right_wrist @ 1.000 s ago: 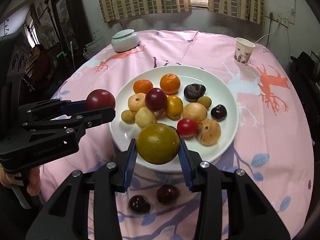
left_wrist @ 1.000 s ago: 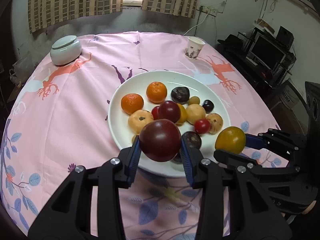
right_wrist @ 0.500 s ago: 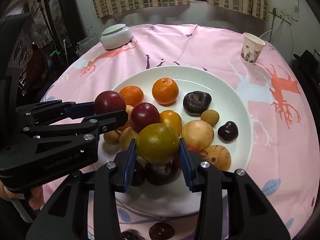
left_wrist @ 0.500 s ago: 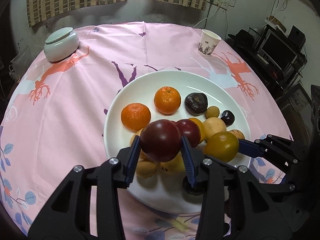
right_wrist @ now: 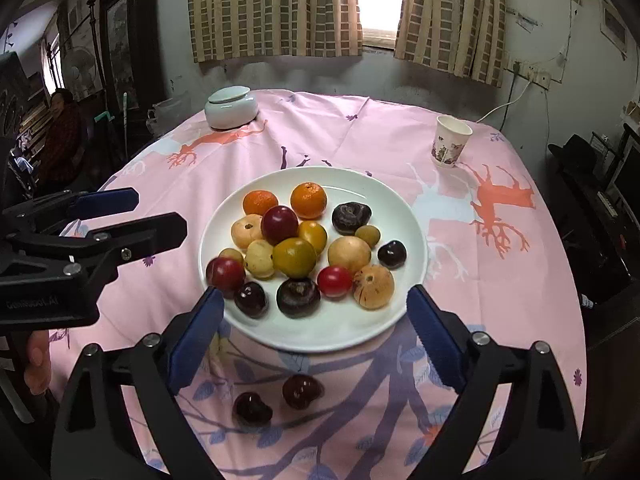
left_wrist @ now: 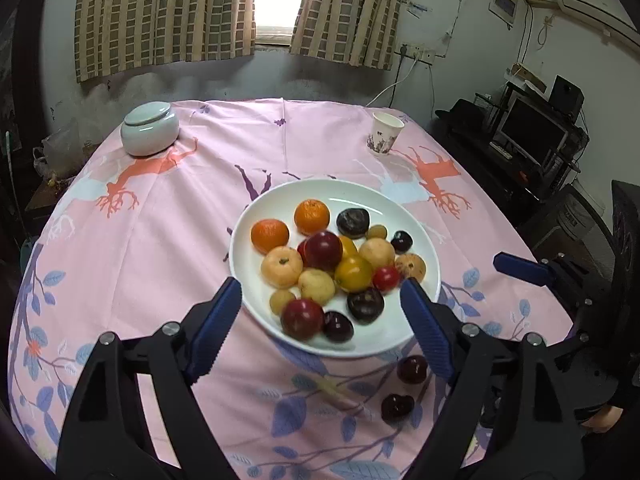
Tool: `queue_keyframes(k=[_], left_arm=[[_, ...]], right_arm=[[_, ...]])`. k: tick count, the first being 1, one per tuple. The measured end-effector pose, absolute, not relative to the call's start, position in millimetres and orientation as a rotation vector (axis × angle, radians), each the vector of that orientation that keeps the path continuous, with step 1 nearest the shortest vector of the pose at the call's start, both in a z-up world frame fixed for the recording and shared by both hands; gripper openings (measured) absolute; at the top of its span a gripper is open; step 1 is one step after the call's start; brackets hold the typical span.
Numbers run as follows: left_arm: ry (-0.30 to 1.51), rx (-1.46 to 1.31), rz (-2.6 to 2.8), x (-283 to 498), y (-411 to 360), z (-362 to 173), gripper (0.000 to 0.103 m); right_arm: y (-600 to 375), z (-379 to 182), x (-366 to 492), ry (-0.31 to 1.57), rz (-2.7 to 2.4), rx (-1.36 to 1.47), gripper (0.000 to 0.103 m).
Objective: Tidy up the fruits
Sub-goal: 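Grasp a dark red plum with the right tool while the left tool grasps a dark plum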
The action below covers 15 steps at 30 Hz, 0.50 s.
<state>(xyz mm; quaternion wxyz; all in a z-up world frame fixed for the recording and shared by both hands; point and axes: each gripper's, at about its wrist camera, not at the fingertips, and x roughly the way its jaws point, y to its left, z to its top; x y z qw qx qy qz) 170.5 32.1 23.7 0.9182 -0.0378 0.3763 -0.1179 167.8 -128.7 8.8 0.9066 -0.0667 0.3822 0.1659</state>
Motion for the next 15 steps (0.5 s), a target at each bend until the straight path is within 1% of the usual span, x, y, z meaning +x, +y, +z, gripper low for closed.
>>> queue_keyframes(k=[7,15], left_arm=[[0.788,-0.096,-0.199,123,35,-11,0.084],[0.886,-0.098,-0.192,104,34,-55,0.084]], right_arm=[[-148,-13,120,0.840,0.332,-0.090,0.094],[-162,-56,106,0.948,0.308,-0.023,0.094]])
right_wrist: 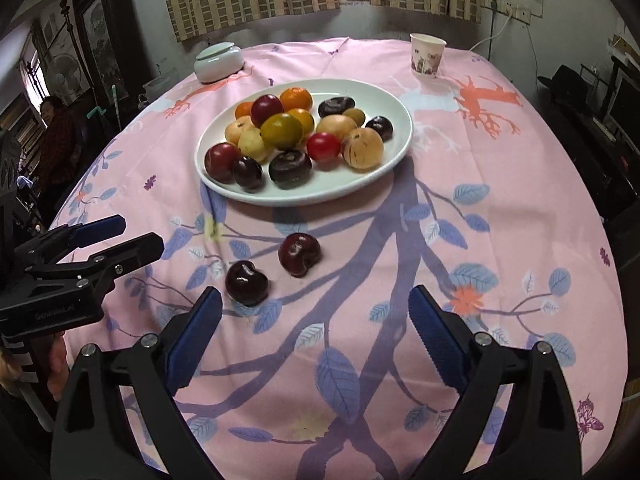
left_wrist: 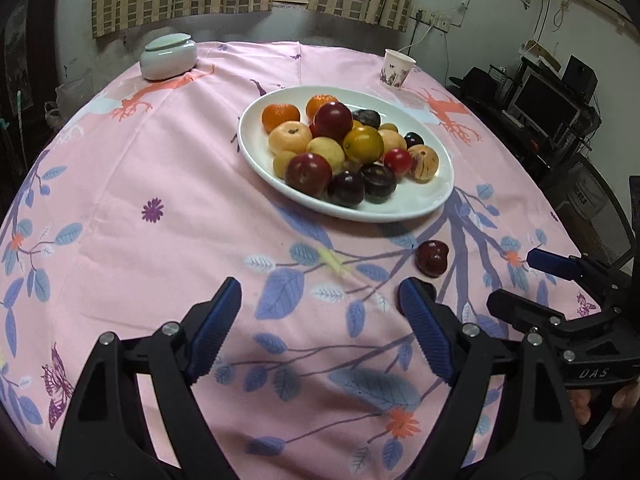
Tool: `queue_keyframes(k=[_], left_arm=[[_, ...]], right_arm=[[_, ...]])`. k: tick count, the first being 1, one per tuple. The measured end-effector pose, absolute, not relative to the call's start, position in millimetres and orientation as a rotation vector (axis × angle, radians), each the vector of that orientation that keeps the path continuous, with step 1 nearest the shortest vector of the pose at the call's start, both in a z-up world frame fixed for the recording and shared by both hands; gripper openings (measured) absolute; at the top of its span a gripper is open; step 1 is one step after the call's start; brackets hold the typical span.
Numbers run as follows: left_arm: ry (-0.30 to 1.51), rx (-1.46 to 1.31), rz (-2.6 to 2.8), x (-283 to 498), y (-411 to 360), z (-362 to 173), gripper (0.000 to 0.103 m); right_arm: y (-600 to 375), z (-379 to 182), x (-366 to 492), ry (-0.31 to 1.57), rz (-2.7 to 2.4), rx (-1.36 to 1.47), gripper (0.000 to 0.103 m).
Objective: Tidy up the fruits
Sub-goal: 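Grasp a dark red plum with the right tool while the left tool grasps a dark plum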
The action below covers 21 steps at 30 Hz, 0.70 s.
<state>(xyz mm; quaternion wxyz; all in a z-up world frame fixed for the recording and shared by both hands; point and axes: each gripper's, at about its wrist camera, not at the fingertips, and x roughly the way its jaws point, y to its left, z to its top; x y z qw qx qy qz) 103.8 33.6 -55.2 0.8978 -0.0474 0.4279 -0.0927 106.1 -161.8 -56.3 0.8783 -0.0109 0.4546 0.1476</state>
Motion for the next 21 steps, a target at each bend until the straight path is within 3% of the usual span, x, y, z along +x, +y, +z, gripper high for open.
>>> queue_keyframes(k=[5,6,7,9,14,17,21], left_arm=[[0.887,-0.079,-0.178,99,30,-59,0.084],[0.889,-0.078,-0.178,99,29,-60,0.084],[0.891,-0.076,-0.177,99,29,-60,0.084],[0.893,-0.072,-0.177,97,29,-61,0.084],[0.903,-0.071,-0.176,95,30,-64,0.084],[0.910,-0.078,-0.179,96,30,-65,0.084],[0.917,-0.070,-0.193,98,23,-66,0.084]], right_arm=[[-164,-61,112,0.912,0.316,0.022,0.094],[-164,-61,115,0.903,0.323,0.034,0.086],[-162,-62,118,0.907,0.331,0.038,0.068],[-156,-70,131,0.944,0.352,0.040,0.054],[-142,-87,157,0.998,0.351,0.022,0.051],[-134,-97,164,1.014,0.348,-0.006,0.034],[-135,-91,156,1.014,0.354,-0.003,0.032]])
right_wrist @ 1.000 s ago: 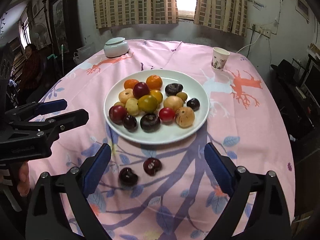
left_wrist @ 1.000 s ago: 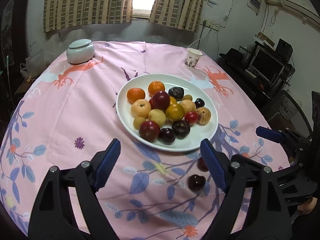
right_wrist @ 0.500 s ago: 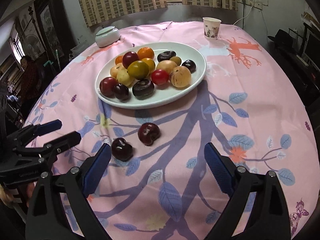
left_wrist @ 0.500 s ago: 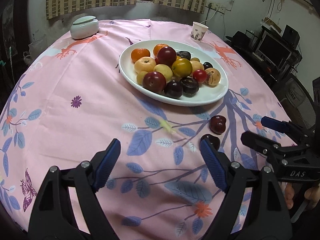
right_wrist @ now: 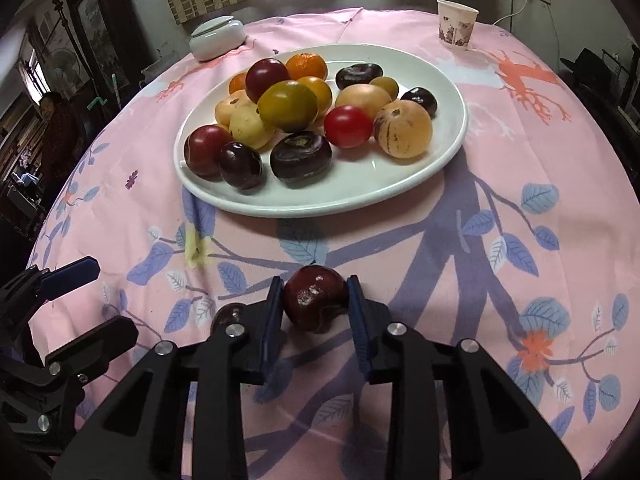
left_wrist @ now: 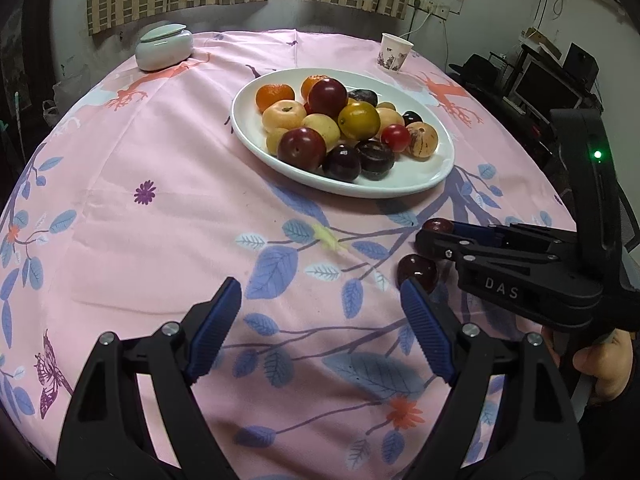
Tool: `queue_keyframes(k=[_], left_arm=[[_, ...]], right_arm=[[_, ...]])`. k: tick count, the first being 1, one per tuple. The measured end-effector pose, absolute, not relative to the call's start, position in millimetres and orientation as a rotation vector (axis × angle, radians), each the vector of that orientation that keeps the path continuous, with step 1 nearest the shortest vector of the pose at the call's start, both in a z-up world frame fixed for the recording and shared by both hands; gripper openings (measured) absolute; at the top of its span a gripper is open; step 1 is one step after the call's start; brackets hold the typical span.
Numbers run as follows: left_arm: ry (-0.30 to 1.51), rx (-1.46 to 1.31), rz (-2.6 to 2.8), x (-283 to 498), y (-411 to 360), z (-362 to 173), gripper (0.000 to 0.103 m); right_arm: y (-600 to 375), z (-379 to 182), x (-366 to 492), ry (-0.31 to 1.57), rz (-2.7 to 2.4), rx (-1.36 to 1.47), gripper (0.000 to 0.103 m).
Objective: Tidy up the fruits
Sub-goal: 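Grasp a dark red plum with the right tool while the left tool grasps a dark plum, then lower both plums onto the plate and open both tools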
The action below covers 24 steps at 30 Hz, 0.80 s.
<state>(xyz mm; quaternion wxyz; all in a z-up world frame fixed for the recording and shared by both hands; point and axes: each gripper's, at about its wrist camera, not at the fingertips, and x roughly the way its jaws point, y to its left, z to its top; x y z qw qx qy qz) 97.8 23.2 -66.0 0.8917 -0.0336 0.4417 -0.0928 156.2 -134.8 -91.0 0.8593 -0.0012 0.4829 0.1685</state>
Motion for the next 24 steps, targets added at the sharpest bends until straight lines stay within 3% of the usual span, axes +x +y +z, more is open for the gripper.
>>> queue_keyframes(k=[13,18,21,23,24], left_arm=[[0.955,0.044,-0.246,115,-33,-89,0.083],[0.967,0.042,-0.248,125,-42,-97,0.076],[0.957,0.047,-0.274,126,-47,-97,0.061],[0.953,0.040,-0.305,125,-51,-96,0.037],[0.963,0.019,-0.346,125,-52,-96,0.033]], right_arm=[[-190,-80,119,0.982,0.257,0.055,0.032],[-198,-75,113,0.970,0.266,0.075,0.032],[-199,-74,111,0.968,0.269,0.081,0.032],[-199,-74,110,0.967,0.270,0.086,0.032],[-200,-74,109,0.967,0.270,0.087,0.032]])
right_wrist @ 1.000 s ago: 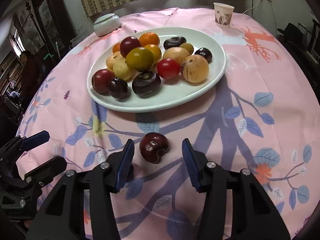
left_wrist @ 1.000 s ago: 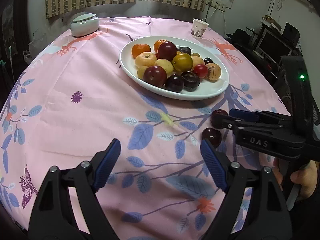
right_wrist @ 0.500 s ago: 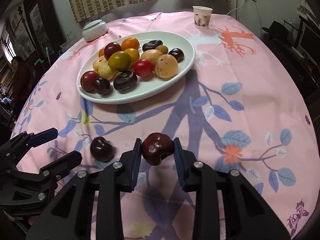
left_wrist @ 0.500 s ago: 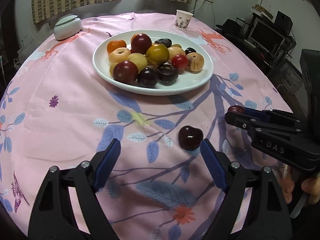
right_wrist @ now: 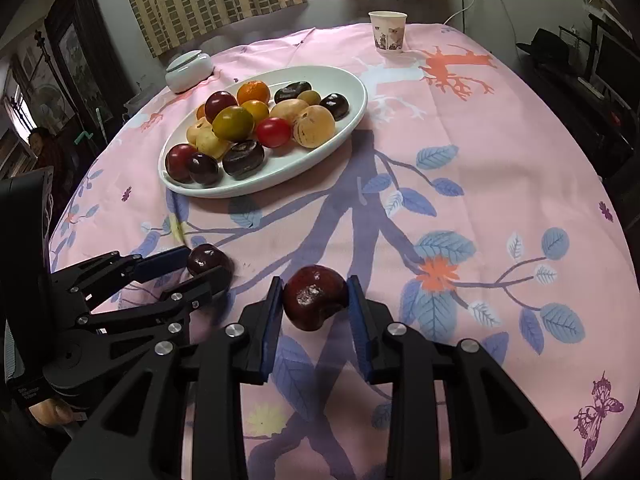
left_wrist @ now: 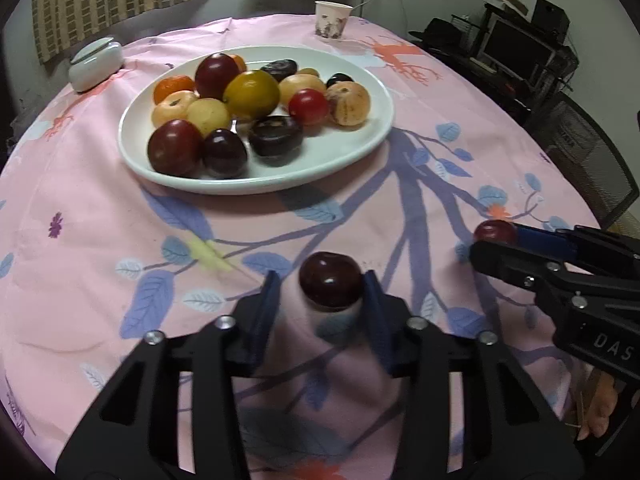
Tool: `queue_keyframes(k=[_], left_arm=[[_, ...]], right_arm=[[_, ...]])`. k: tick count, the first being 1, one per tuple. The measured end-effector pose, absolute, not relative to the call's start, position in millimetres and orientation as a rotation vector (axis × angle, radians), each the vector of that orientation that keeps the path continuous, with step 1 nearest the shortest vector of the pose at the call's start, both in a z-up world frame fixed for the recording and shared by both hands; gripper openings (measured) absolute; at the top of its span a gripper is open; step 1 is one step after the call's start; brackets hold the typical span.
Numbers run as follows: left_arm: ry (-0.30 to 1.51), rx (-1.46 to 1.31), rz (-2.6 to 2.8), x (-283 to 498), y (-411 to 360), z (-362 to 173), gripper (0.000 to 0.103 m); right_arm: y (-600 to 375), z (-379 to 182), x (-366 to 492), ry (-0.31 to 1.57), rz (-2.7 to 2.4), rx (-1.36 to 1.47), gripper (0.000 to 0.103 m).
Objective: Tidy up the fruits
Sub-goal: 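Lower both plums onto the plate and open both tools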
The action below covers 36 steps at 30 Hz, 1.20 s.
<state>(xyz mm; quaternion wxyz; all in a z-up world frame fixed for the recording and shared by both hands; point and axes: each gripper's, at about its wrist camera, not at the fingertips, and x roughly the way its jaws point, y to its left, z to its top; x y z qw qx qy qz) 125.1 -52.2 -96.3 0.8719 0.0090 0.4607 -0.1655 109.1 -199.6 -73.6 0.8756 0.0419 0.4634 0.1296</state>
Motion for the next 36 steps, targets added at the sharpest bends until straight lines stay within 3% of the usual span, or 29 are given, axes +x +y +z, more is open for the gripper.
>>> queue_keyframes(k=[8,21,36], left_arm=[[0.959,-0.020,-0.354,120,-47,-92,0.031],[0.850,-0.017,-0.334,103,-22,-42,0.031],[0.884,-0.022,-0.196,260,-4,-7,0.032]], right_arm=[[-195,-70,103,0.960,0.286,0.090,0.032],[-176,-56,103,0.939,0.337,0.058,0.032],[-130,-32,239,0.893,0.372,-0.056,0.032]])
